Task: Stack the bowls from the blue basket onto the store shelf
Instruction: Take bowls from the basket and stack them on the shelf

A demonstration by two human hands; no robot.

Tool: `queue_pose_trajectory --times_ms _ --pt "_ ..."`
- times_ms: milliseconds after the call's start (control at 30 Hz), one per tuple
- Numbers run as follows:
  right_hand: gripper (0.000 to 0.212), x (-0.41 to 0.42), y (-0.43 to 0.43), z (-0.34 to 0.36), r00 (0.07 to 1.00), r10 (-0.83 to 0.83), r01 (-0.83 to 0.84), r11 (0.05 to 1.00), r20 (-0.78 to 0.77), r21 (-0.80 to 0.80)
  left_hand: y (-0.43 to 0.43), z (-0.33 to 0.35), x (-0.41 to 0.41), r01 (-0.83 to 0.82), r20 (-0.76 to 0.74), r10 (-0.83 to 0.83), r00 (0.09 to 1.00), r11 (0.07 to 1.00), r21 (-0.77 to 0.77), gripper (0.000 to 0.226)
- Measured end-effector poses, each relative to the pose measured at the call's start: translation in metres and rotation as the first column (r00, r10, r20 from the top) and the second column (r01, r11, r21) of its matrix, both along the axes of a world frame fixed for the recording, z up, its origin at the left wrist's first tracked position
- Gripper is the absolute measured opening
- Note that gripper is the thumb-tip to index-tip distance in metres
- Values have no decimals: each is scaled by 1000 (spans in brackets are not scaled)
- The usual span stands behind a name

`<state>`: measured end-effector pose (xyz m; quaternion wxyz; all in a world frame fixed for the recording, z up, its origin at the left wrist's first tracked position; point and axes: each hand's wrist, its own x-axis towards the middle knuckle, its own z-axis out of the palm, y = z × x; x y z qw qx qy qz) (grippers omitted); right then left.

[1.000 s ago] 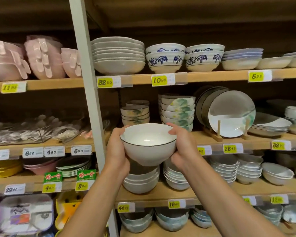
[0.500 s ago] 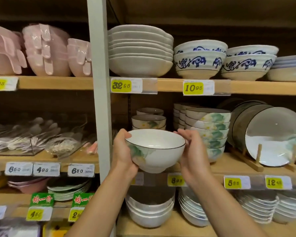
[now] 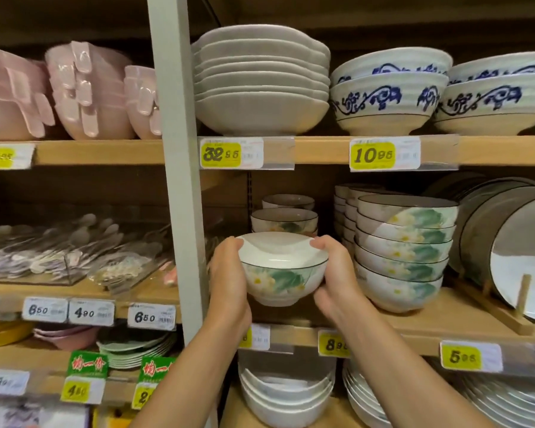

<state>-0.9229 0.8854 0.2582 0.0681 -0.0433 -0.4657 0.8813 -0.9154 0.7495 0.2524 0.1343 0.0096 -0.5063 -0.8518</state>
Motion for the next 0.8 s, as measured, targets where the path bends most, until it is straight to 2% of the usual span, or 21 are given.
queue_pose_trajectory --times_ms 100,300,600,733,800 --pt "34 -9 -2 -10 1000 -9 9 999 -21 38 3 -6 -11 -19 48 18 999 1000 19 29" --pt "32 -20 2 -27 999 -39 39 996 -6 84 6 -19 -22 -22 95 24 995 999 -26 37" --pt "31 -29 4 -48 996 -76 83 986 -55 143 8 -34 -30 47 124 -43 991 998 -35 32" --pt "29 -30 7 -49 991 -99 116 975 -95 190 6 -38 -36 17 99 -11 995 998 -61 27" --pt "38 -29 8 -48 989 -121 137 969 -89 207 5 -40 -39 8 94 -1 996 998 -68 28"
